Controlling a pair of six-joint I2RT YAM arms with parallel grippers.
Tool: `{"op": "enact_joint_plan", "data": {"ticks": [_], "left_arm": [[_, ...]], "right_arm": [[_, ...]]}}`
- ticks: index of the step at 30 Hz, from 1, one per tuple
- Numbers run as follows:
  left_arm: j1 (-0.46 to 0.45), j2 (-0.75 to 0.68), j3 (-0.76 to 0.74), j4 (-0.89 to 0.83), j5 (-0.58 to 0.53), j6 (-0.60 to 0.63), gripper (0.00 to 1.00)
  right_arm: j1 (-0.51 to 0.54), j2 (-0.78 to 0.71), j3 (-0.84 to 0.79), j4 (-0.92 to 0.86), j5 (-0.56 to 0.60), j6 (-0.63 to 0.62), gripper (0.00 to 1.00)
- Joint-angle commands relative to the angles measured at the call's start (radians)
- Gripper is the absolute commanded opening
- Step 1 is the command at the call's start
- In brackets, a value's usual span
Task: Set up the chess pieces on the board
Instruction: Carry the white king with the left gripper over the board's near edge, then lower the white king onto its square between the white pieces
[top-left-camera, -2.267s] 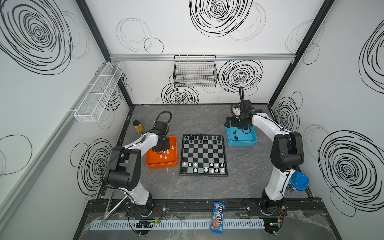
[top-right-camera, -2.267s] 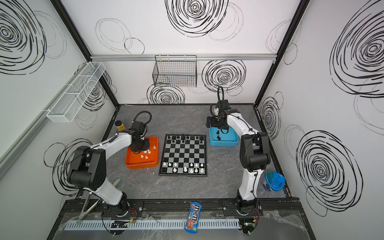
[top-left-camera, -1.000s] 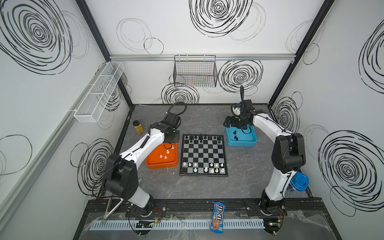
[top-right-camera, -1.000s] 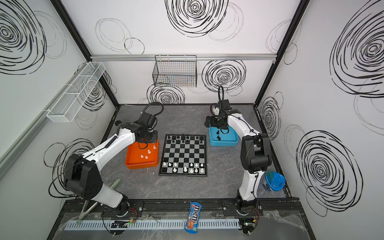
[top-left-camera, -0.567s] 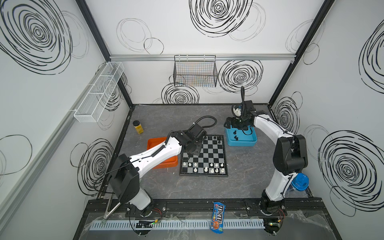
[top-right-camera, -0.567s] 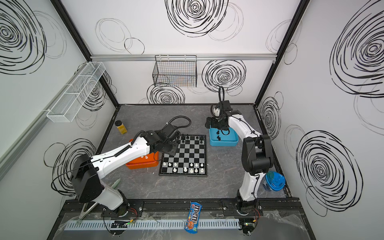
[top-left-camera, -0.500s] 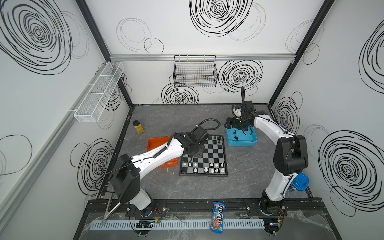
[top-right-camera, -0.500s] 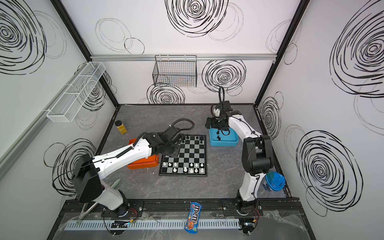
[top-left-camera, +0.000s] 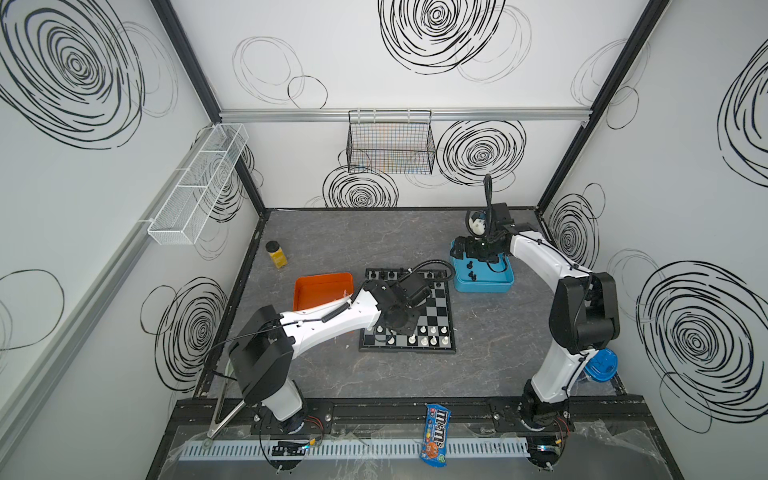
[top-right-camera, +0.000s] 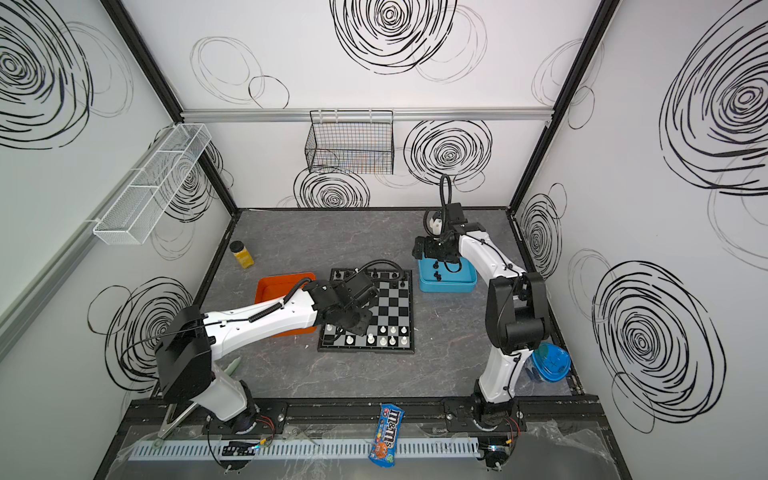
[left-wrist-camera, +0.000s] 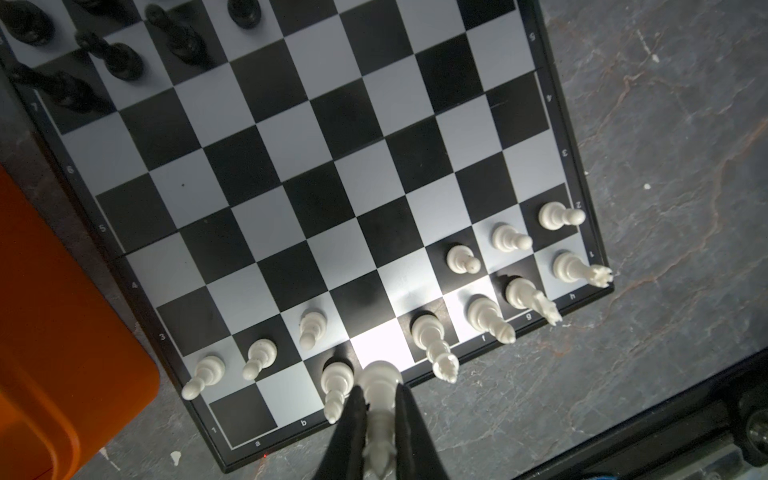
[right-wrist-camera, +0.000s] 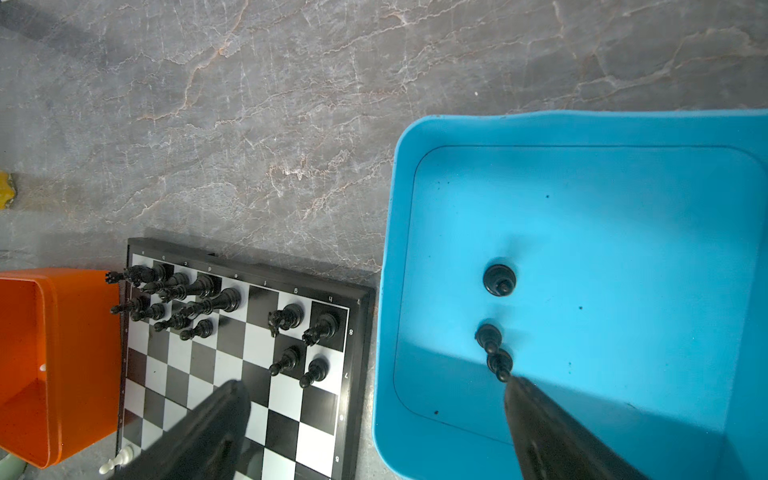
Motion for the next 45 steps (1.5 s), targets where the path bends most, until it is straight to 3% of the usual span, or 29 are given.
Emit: {"op": "enact_joint_plan", "data": {"ticks": [1,45], "left_arm": [[-0.012,0.017,-0.027,0.034,0.019,-0.023,0.16],[-0.015,0.077,-0.085,0.101,-0.006,-0.005,0.20]], "right_arm": [[-0.004,-0.036,-0.014,0.008,0.013,-0.011,1.00],[-0.009,-0.023,-0.025,0.014,0.011,-0.013,1.00]]}}
